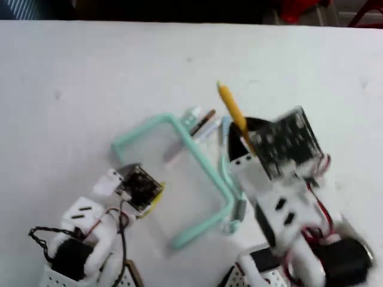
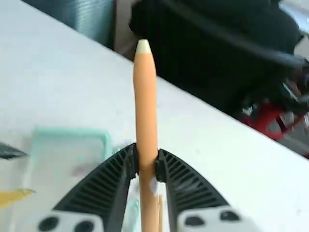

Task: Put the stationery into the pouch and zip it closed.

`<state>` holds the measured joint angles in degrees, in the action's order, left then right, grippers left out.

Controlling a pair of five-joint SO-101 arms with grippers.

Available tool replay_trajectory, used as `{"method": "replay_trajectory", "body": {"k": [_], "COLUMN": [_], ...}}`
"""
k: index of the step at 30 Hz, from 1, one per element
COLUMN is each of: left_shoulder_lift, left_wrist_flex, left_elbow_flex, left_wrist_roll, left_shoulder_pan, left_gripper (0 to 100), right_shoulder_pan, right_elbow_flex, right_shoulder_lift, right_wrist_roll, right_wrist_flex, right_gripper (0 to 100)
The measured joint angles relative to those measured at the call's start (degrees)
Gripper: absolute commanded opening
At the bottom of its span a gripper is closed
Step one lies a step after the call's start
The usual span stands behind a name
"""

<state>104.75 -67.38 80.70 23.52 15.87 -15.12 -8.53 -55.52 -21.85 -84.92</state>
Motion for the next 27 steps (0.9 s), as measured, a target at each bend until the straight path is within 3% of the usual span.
{"method": "replay_trajectory", "body": {"k": [6,8,22,27], "left_shoulder_lift": [0.0,0.0,0.0,0.0], "left_wrist_flex": [0.0,0.0,5.1,5.1], "left_elbow_flex": [0.0,0.0,3.6,3.6], "left_wrist_roll": [-2.11,-2.46,-2.55,-2.55], "left_shoulder_pan": [0.0,0.0,0.0,0.0], "left_gripper": [24,24,24,24], "right_shoulder_pan": [19.43,21.8,20.22,19.34], "right_elbow_flex": [-25.76,-31.65,-35.6,-35.78], "right_shoulder_lift": [11.69,16.09,40.7,43.34], "right_wrist_roll": [-9.14,-10.46,-11.25,-11.25], "right_wrist_flex": [14.24,19.78,38.33,39.3], "right_gripper": [1.7,1.7,2.9,23.2]}}
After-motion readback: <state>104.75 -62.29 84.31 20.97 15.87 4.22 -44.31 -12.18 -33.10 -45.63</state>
